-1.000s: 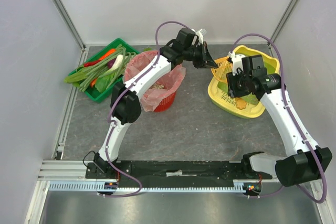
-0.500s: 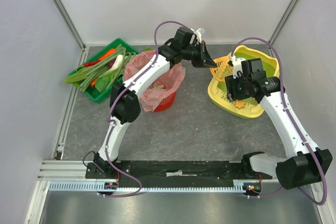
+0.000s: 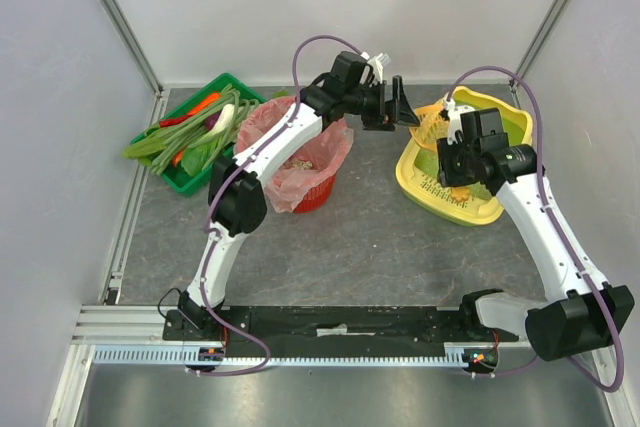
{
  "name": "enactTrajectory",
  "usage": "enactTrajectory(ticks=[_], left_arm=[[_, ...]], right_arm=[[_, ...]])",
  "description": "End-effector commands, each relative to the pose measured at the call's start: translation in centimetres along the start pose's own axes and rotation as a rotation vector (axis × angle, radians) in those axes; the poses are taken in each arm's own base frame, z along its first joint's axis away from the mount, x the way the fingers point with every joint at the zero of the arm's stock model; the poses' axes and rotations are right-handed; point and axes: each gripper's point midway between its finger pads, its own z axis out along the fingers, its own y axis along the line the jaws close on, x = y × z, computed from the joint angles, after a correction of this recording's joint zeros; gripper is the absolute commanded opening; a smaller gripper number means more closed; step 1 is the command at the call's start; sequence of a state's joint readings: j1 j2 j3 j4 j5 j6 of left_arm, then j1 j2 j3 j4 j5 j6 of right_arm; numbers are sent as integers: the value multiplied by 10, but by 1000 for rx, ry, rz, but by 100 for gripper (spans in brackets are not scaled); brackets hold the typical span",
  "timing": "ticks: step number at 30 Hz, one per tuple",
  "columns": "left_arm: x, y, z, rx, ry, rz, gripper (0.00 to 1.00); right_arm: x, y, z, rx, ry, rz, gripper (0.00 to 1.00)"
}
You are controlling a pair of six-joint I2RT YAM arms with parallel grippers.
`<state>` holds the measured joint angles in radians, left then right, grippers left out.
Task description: Clean the litter box
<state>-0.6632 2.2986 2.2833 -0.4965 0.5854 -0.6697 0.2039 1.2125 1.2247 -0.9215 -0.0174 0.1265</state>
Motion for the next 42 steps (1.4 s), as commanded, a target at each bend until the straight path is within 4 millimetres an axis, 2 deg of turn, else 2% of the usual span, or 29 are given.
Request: enactTrajectory(ticks=[1, 2, 3, 4, 5, 9, 13, 14, 18, 19, 21, 22, 23, 26, 27, 29, 30, 32, 33, 34, 38, 42], left_arm=[[-33, -29, -35, -13, -131, 215, 96], [-34, -26, -37, -28, -148, 247, 96], [-49, -44, -51, -7, -218, 300, 96], [-58, -44, -56, -27, -263, 322, 96], [-58, -43, -59, -38, -279, 343, 97], [-89, -72, -94, -16, -419, 440, 97], [-107, -88, -126, -36, -505, 526, 97], [-109, -89, -133, -55, -518, 546, 97], [-118, -69, -174, -156, -590, 519, 98], [-114, -63, -187, -177, -601, 503, 98], [-118, -47, -207, -211, -629, 476, 98], [-112, -30, -208, -246, -617, 452, 98], [-113, -28, -226, -266, -644, 443, 98], [-106, -1, -241, -333, -638, 407, 98], [-103, 1, -250, -348, -636, 401, 98], [-97, 18, -260, -397, -628, 395, 98], [-95, 17, -269, -414, -637, 403, 98], [-88, 37, -278, -480, -627, 413, 98], [-87, 38, -287, -497, -640, 416, 98], [-83, 45, -290, -512, -632, 409, 98], [-79, 65, -312, -560, -650, 384, 98], [-62, 88, -323, -625, -634, 372, 98]], right_arm=[[-16, -20, -21, 117, -64, 118, 0], [-13, -23, -22, 140, -55, 149, 0], [-11, -26, -24, 150, -54, 174, 0], [-6, -27, -27, 158, -43, 190, 0], [-3, -30, -30, 173, -37, 205, 0], [15, -48, -39, 240, 13, 279, 0], [48, -60, -30, 280, 122, 309, 0], [50, -61, -27, 278, 134, 318, 0], [51, -65, -10, 253, 203, 329, 0], [47, -71, -9, 243, 206, 343, 0], [48, -75, 1, 228, 249, 355, 0], [46, -77, 4, 223, 256, 356, 0], [47, -76, 7, 201, 271, 358, 0], [48, -73, 20, 158, 318, 393, 0], [49, -73, 24, 149, 338, 404, 0], [40, -70, 24, 117, 335, 422, 0], [43, -67, 25, 109, 374, 432, 0], [34, -67, 21, 106, 382, 445, 0], [42, -67, 20, 119, 440, 454, 0], [36, -69, 17, 123, 439, 457, 0], [42, -65, 16, 114, 539, 486, 0], [43, -56, 20, 73, 601, 527, 0]])
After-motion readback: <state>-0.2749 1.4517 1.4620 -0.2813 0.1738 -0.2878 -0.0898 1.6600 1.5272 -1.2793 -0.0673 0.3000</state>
